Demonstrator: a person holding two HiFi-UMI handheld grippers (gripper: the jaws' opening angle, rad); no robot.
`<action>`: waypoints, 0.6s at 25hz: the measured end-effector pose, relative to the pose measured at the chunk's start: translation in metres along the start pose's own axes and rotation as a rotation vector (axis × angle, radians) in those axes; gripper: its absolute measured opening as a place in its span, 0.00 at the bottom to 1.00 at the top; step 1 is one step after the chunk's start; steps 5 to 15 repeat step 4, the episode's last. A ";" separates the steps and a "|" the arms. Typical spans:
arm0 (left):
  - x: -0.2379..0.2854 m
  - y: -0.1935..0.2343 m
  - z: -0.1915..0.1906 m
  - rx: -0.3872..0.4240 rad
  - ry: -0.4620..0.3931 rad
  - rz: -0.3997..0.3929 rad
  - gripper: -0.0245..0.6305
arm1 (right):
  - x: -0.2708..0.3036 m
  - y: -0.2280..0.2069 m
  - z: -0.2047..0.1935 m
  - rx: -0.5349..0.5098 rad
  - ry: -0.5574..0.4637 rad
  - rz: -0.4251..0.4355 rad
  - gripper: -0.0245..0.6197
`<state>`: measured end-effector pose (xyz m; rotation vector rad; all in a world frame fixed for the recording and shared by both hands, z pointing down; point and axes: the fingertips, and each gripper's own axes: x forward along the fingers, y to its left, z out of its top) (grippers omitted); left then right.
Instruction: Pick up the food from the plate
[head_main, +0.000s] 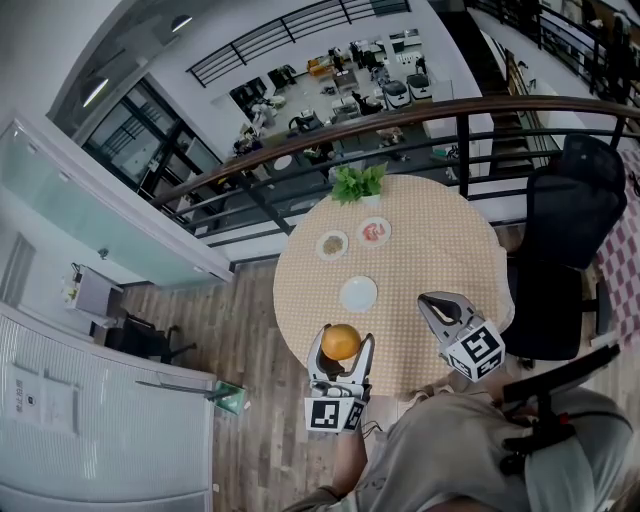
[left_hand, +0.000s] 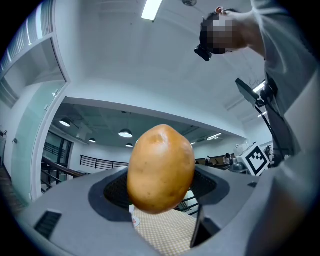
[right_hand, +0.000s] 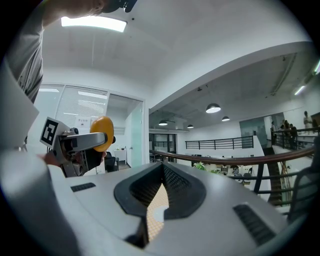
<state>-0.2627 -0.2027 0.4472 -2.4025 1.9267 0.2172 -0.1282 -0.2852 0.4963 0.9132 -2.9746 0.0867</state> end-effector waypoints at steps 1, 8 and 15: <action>0.000 0.000 0.000 -0.001 0.001 0.000 0.58 | 0.000 -0.001 0.000 0.002 0.001 -0.001 0.06; 0.001 -0.002 0.000 -0.004 0.004 0.000 0.58 | -0.001 -0.002 -0.002 0.008 0.004 -0.003 0.06; 0.001 -0.002 0.000 -0.004 0.004 0.000 0.58 | -0.001 -0.002 -0.002 0.008 0.004 -0.003 0.06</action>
